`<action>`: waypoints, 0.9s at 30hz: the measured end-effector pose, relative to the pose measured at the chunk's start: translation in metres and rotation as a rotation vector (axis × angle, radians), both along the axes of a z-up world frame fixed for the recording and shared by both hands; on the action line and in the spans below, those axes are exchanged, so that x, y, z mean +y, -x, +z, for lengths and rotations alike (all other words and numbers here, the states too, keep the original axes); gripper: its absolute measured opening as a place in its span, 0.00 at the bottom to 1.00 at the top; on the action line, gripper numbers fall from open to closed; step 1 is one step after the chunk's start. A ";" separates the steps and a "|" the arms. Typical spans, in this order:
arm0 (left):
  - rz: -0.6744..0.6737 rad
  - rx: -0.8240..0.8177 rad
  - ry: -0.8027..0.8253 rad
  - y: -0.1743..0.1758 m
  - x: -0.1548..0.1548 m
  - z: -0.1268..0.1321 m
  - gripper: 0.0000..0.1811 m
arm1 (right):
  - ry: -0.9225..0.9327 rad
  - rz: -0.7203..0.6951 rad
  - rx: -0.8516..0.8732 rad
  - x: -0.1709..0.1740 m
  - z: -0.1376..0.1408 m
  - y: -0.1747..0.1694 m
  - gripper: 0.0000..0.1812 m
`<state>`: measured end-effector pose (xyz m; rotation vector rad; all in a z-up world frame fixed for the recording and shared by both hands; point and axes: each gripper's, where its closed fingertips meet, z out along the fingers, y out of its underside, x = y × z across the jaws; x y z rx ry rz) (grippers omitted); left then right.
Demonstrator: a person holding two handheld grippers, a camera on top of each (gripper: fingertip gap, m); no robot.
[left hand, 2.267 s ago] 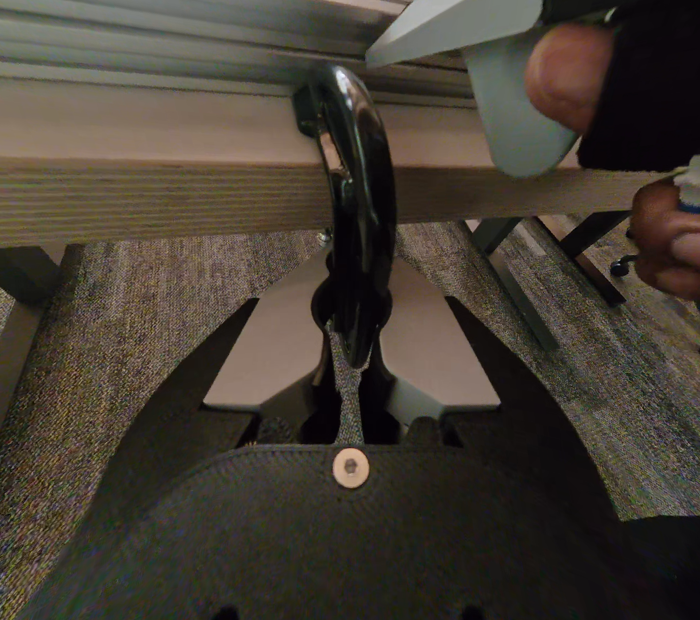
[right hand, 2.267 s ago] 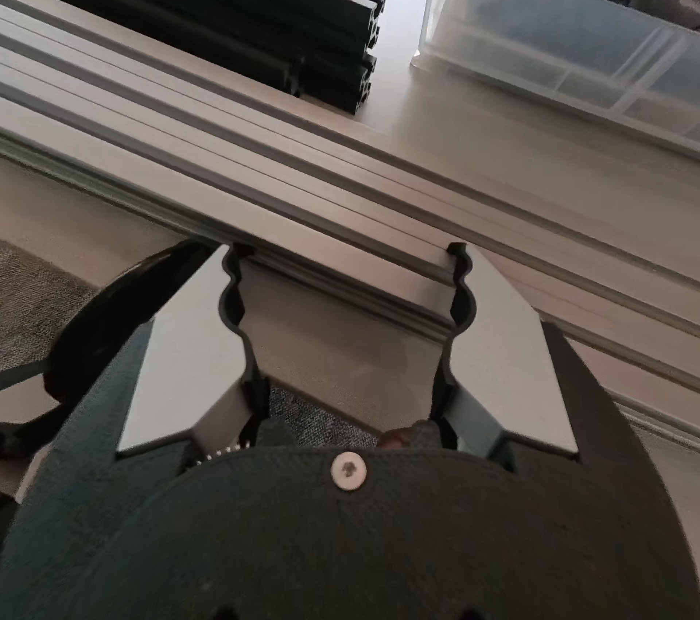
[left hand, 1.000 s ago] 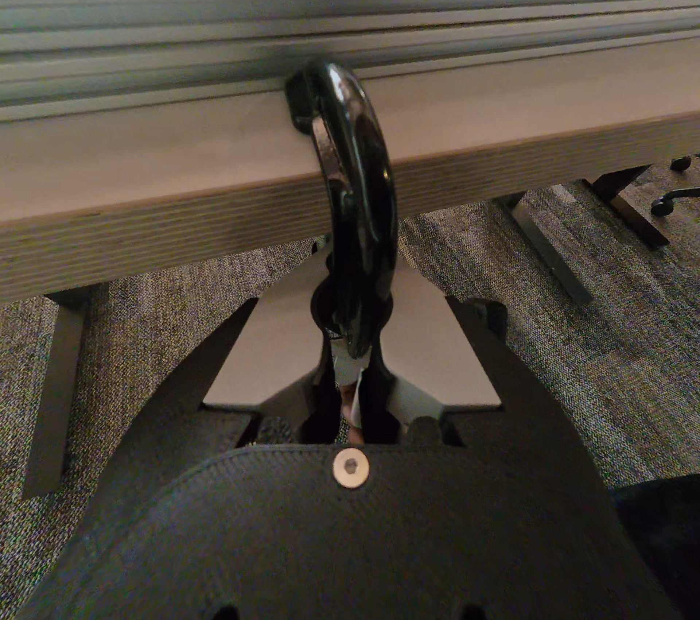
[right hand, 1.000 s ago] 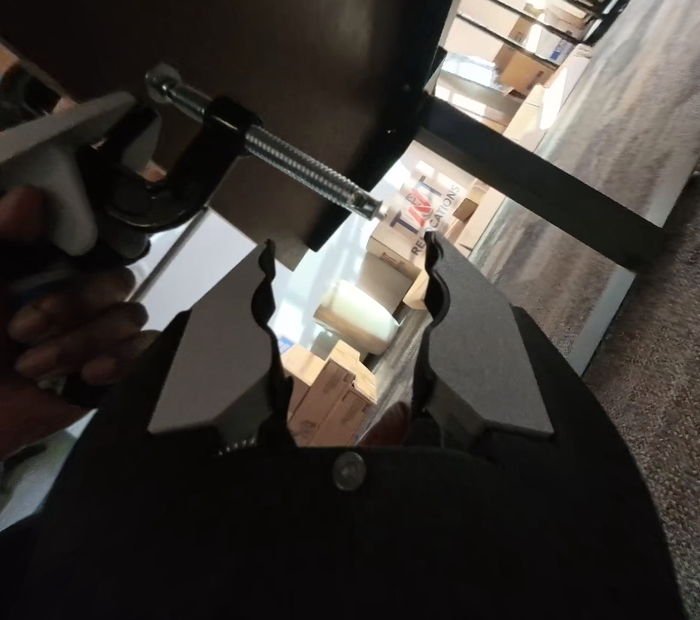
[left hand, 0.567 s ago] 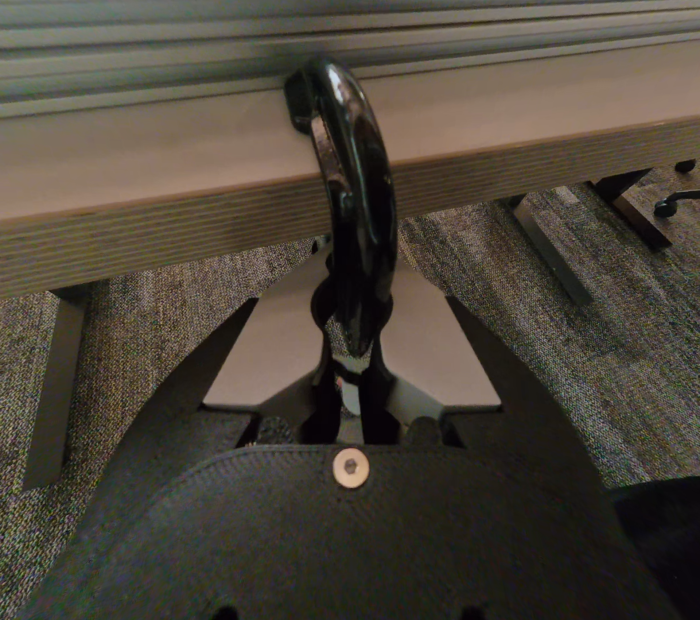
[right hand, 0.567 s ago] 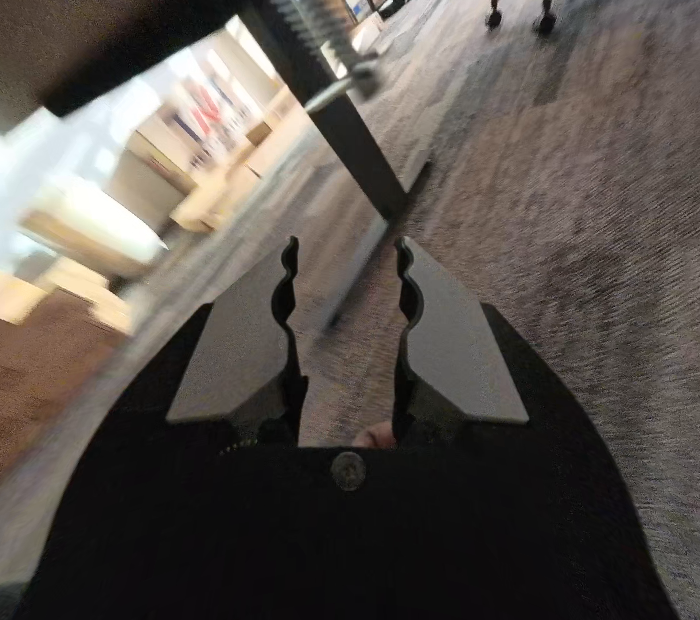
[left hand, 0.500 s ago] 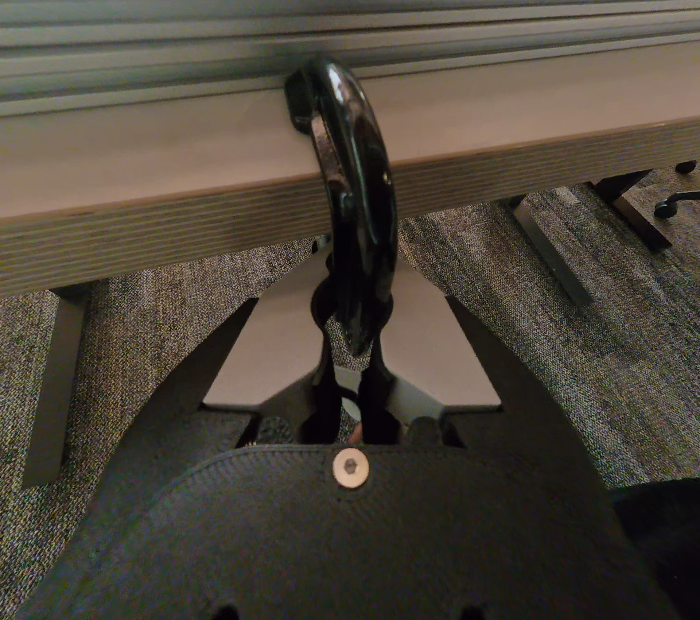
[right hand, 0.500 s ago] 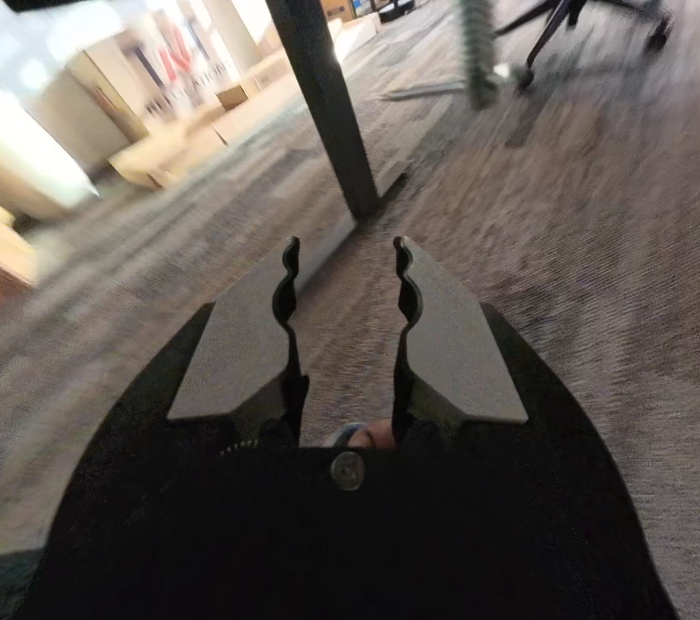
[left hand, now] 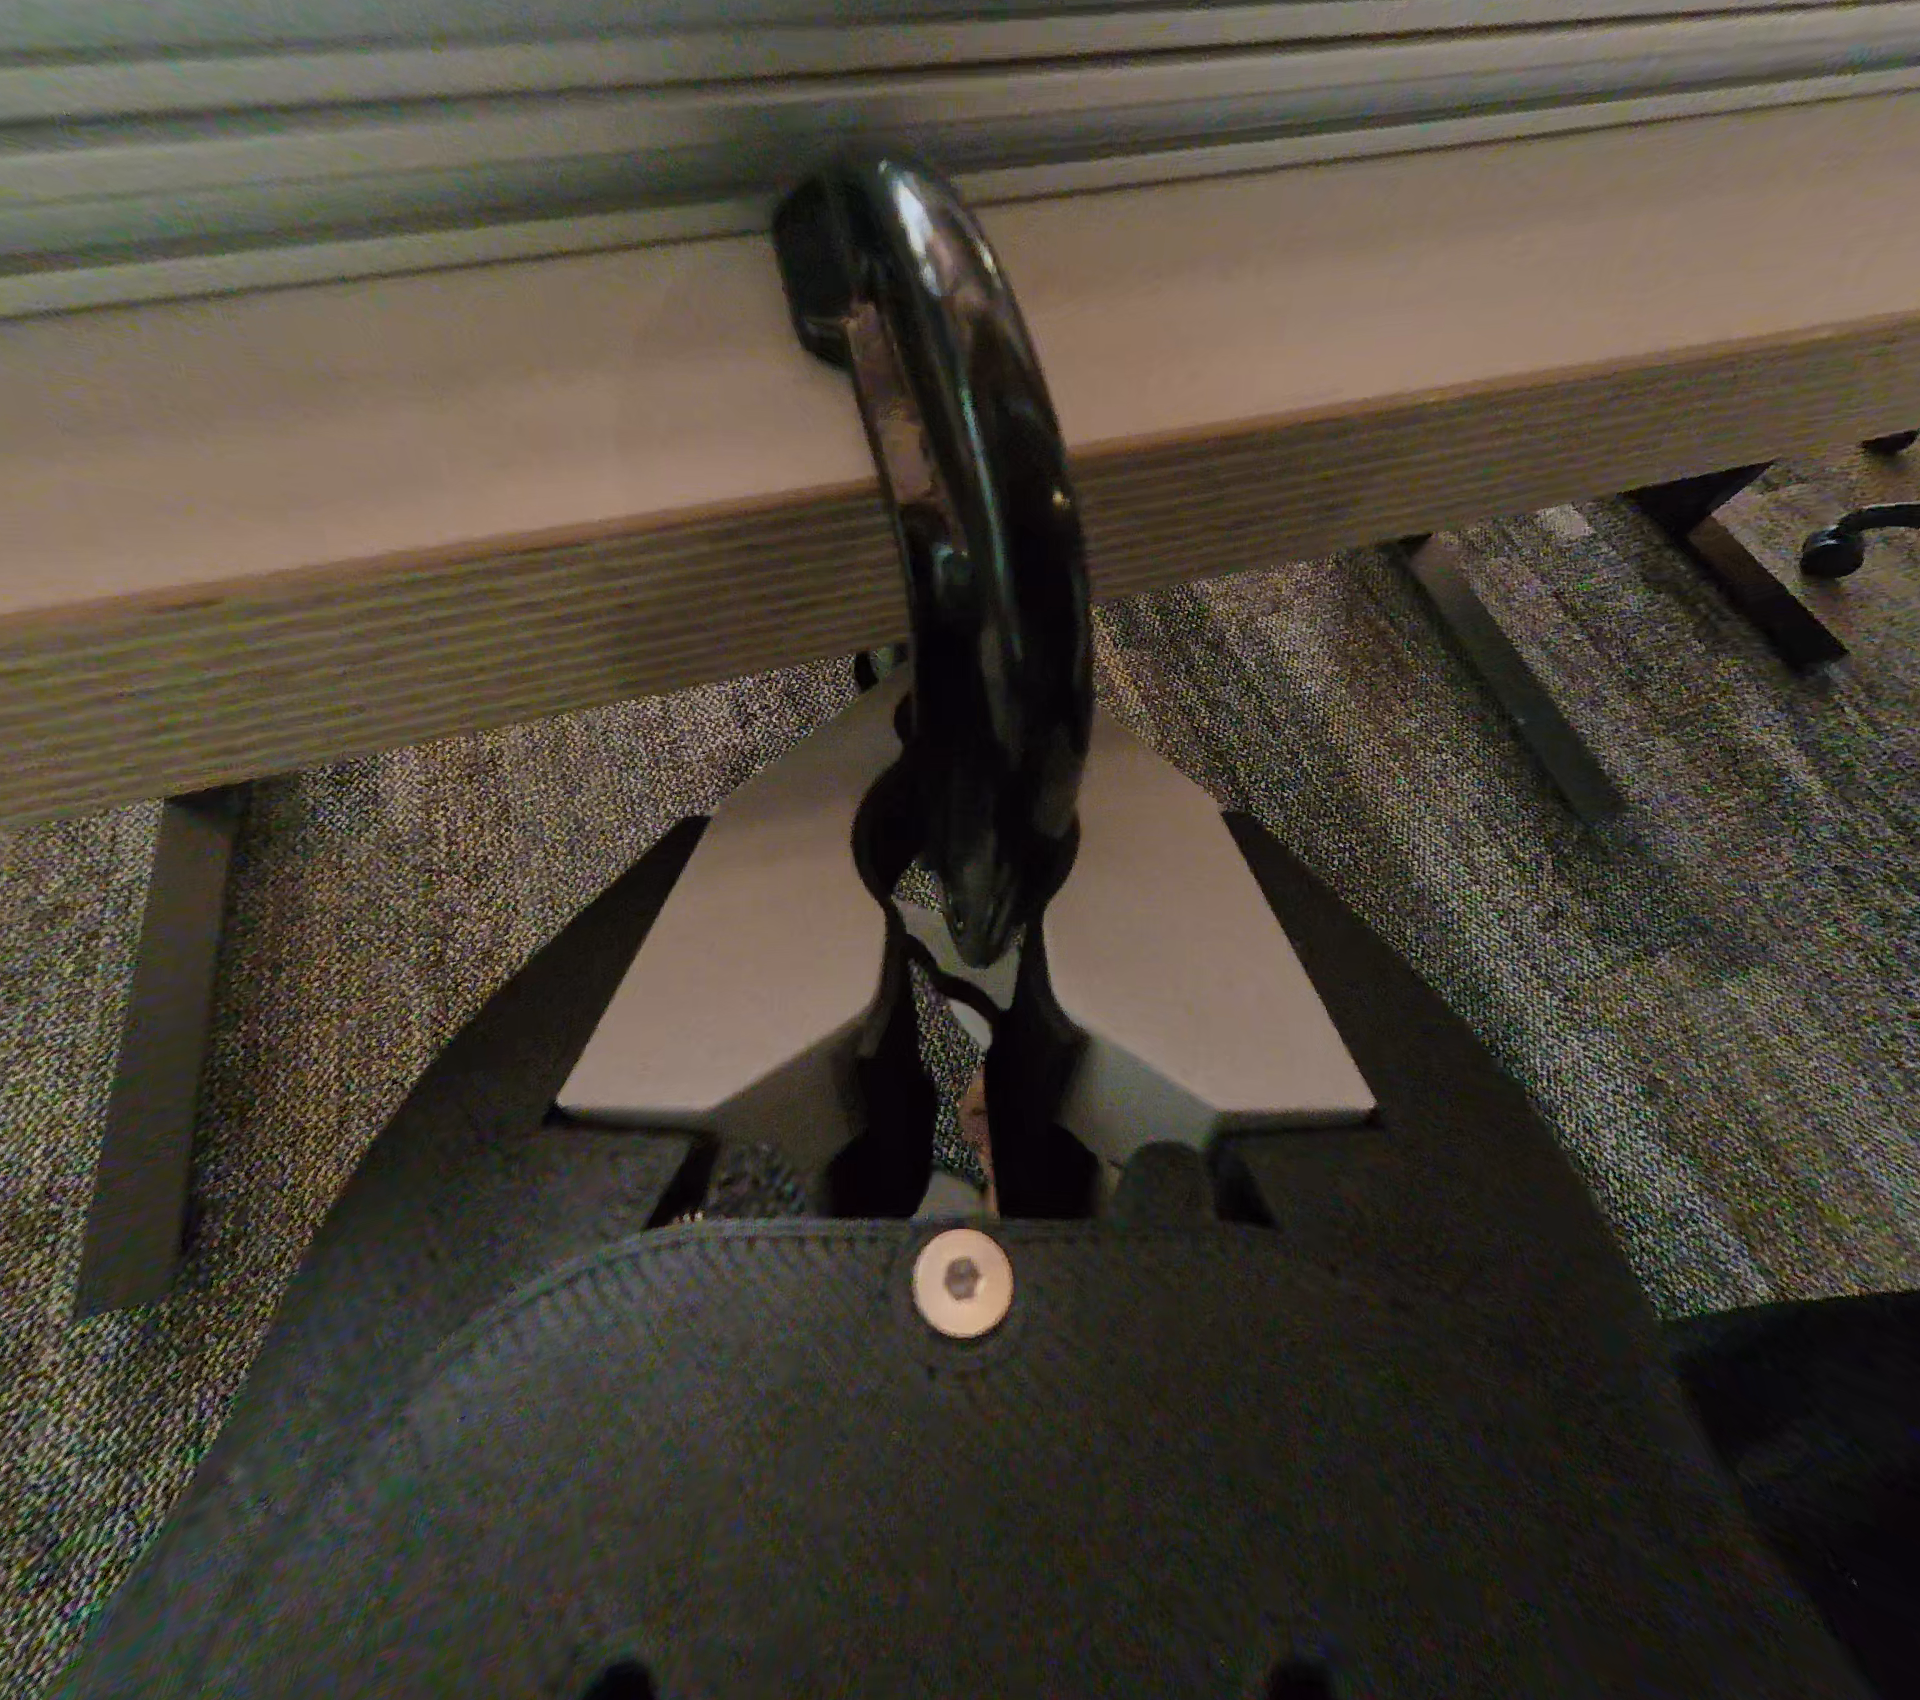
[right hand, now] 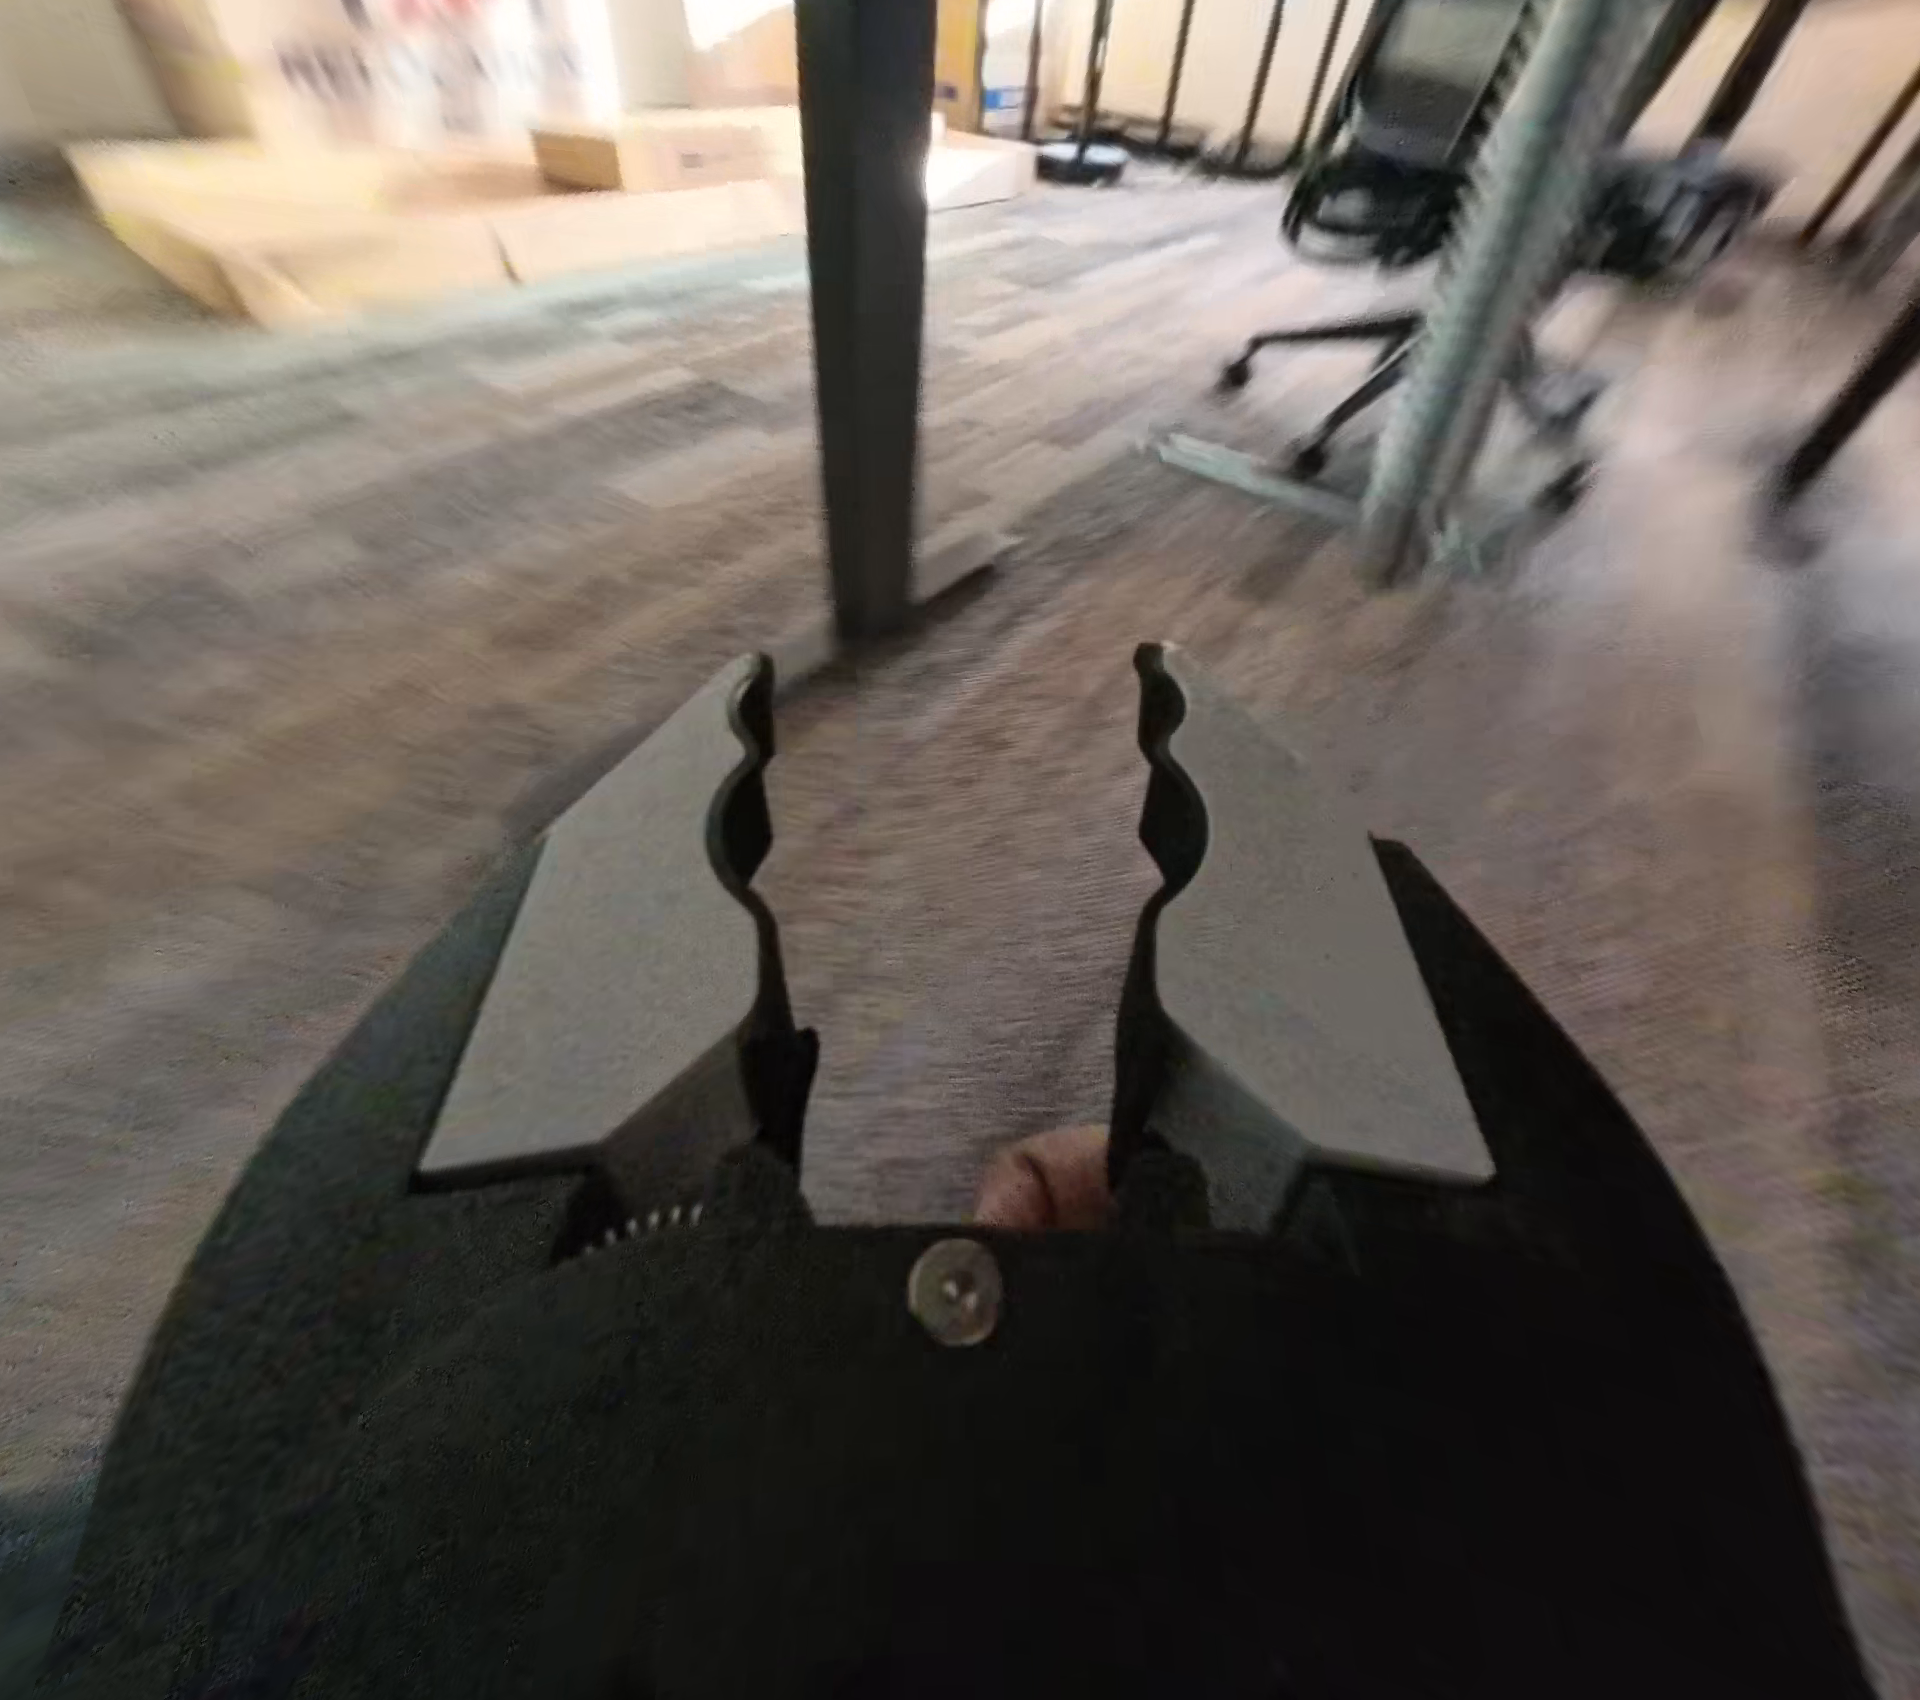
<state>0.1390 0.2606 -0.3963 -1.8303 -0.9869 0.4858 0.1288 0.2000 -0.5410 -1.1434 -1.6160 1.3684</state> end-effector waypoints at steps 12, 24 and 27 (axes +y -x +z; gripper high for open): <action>-0.014 -0.007 0.003 -0.001 0.000 0.000 0.09 | 1.179 0.437 -0.076 0.022 0.034 0.012 0.43; -0.011 -0.035 -0.016 -0.001 0.003 -0.001 0.09 | 1.465 0.584 0.143 0.041 0.070 0.008 0.34; 0.000 -0.033 -0.012 -0.001 0.004 -0.002 0.09 | 1.564 0.653 0.149 0.049 0.069 -0.004 0.28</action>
